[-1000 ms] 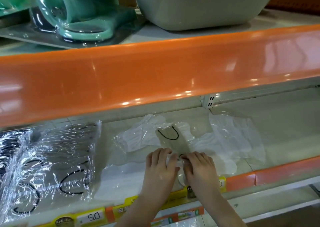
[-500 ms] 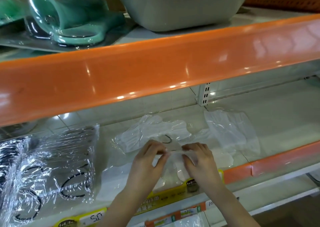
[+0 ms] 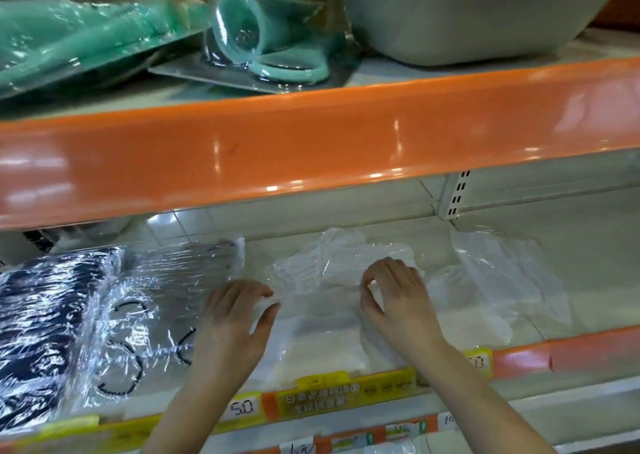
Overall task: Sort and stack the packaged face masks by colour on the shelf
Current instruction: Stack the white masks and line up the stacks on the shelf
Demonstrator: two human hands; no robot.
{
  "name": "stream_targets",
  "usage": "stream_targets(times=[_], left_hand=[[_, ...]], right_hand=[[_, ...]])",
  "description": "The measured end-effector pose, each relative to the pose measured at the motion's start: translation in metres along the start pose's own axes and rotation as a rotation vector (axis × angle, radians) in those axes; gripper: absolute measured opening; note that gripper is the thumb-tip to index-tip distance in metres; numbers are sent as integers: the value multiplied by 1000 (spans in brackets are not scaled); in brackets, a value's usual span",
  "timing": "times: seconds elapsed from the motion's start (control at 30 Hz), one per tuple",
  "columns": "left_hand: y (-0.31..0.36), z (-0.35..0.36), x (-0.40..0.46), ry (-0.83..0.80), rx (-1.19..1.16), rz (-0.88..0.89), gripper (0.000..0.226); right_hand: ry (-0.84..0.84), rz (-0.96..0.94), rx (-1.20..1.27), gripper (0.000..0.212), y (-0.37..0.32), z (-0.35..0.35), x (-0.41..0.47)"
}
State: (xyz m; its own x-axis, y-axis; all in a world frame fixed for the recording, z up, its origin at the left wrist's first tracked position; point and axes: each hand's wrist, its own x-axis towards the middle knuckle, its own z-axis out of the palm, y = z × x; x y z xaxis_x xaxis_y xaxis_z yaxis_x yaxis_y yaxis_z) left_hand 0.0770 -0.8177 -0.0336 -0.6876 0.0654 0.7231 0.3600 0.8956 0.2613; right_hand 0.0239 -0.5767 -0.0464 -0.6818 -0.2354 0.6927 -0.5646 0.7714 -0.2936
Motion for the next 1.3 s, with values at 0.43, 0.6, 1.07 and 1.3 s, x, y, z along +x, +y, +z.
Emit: stream_targets(times=[0.43, 0.6, 1.07, 1.3], left_hand=[[-31, -43, -17, 43, 324, 39, 46], [-55, -69, -23, 90, 396, 126, 7], [-127, -95, -85, -67, 380, 39, 22], [-136, -86, -116, -179, 346, -11, 23]], right_hand=[[23, -292, -28, 6, -104, 26, 21], [8, -381, 38, 6, -140, 36, 25], [-380, -276, 52, 47, -179, 98, -14], [-373, -224, 60, 27, -179, 115, -38]])
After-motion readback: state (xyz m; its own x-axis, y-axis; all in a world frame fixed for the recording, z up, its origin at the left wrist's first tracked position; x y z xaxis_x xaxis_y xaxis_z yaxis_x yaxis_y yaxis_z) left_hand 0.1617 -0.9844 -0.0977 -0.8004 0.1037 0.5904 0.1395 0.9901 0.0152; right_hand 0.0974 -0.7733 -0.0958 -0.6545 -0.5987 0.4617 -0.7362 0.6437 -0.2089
